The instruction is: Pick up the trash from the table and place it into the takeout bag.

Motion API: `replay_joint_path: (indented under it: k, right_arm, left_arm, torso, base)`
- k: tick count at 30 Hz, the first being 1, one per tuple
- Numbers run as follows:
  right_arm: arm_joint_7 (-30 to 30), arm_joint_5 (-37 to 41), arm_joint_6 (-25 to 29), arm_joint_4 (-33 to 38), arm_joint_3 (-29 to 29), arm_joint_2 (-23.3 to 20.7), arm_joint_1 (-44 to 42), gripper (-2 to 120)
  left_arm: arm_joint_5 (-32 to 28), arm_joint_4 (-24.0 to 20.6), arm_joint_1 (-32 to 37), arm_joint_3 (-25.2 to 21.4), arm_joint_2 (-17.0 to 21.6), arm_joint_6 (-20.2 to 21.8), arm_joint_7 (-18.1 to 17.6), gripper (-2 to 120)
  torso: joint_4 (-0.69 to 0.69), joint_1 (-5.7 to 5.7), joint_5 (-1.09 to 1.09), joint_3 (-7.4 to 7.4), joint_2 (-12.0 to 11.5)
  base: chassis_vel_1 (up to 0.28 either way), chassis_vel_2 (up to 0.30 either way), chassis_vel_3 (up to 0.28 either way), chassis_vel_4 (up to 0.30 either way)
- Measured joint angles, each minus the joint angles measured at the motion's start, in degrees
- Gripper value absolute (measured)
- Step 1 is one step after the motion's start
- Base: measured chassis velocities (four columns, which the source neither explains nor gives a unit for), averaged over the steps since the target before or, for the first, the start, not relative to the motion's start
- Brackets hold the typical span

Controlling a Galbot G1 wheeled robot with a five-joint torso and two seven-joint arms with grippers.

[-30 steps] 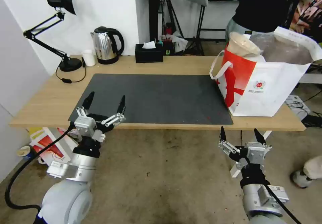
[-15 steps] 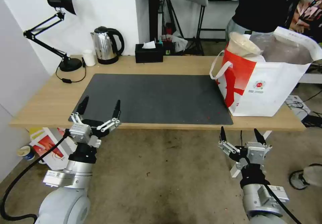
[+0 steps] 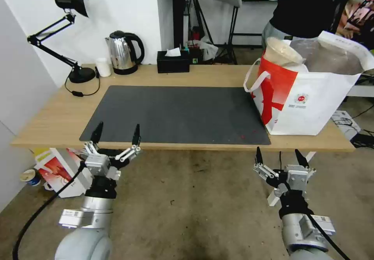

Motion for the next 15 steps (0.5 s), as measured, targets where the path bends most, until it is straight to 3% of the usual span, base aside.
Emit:
replay_joint_path:
  k: [15]
  right_arm:
    - [0.00, 0.00, 0.00, 0.00, 0.00, 0.00, 0.00, 100]
  left_arm:
    - [0.82, -0.20, 3.27, 1.00, -0.09, 5.60, -4.90, 100]
  torso:
    - [0.00, 0.00, -0.01, 0.00, 0.00]
  base:
    - [0.000, 0.000, 0.000, 0.000]
